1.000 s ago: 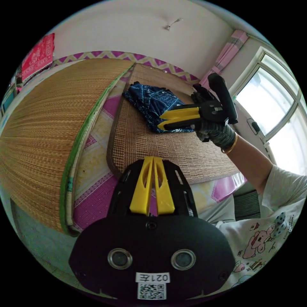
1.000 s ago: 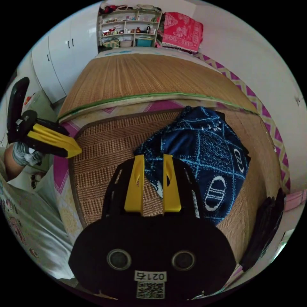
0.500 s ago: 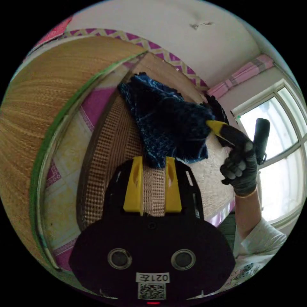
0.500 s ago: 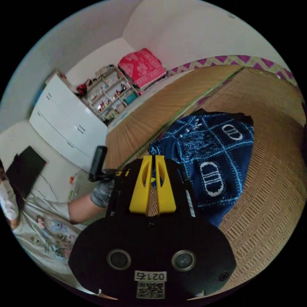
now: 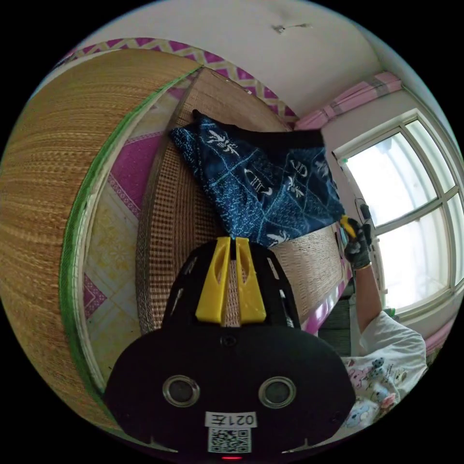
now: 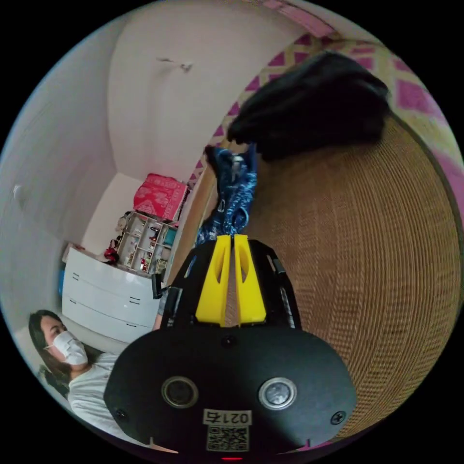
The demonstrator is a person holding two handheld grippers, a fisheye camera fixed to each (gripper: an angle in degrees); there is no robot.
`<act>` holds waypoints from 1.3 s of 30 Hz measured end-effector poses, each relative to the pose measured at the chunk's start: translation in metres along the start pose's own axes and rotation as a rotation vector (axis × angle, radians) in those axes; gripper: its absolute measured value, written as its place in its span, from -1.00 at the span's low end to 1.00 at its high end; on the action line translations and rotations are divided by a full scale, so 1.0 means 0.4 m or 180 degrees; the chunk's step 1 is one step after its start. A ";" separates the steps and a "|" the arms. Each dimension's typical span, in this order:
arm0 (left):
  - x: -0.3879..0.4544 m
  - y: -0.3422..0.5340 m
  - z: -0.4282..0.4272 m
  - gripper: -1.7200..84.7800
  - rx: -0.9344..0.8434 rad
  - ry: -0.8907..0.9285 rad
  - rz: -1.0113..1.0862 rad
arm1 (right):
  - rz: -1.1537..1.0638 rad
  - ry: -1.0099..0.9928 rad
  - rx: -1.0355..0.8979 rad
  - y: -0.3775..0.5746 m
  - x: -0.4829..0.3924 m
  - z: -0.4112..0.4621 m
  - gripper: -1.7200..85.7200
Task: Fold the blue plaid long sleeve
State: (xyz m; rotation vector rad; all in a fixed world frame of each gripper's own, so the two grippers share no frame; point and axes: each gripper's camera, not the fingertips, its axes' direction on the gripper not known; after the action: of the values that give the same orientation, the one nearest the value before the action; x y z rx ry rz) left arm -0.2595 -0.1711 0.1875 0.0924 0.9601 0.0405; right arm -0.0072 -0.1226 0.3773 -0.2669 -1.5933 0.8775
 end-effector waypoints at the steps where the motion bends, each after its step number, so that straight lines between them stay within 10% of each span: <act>1: -0.002 -0.005 0.000 -0.98 -0.0016 -0.0010 0.0013 | 0.0131 0.0014 -0.0039 0.028 0.040 -0.009 -0.97; 12: -0.033 -0.045 -0.061 -0.97 0.0268 -0.0216 0.0270 | -0.0376 0.0610 0.0014 0.061 -0.047 -0.176 -0.78; 22: -0.016 -0.345 -0.032 -0.76 0.0567 -0.0105 0.0617 | -0.1254 0.1381 -0.0609 -0.400 -0.198 -0.040 -0.75; 39: -0.123 -0.610 0.092 -0.96 -0.0088 0.0036 0.0203 | -0.0313 0.0196 -0.0951 -0.672 -0.094 0.015 -0.87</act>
State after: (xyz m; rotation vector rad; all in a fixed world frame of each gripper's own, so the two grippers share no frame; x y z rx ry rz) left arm -0.2590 -0.4200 0.2253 0.0973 0.9674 0.1131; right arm 0.0773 -0.3324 0.5275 -0.4185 -1.6636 0.5493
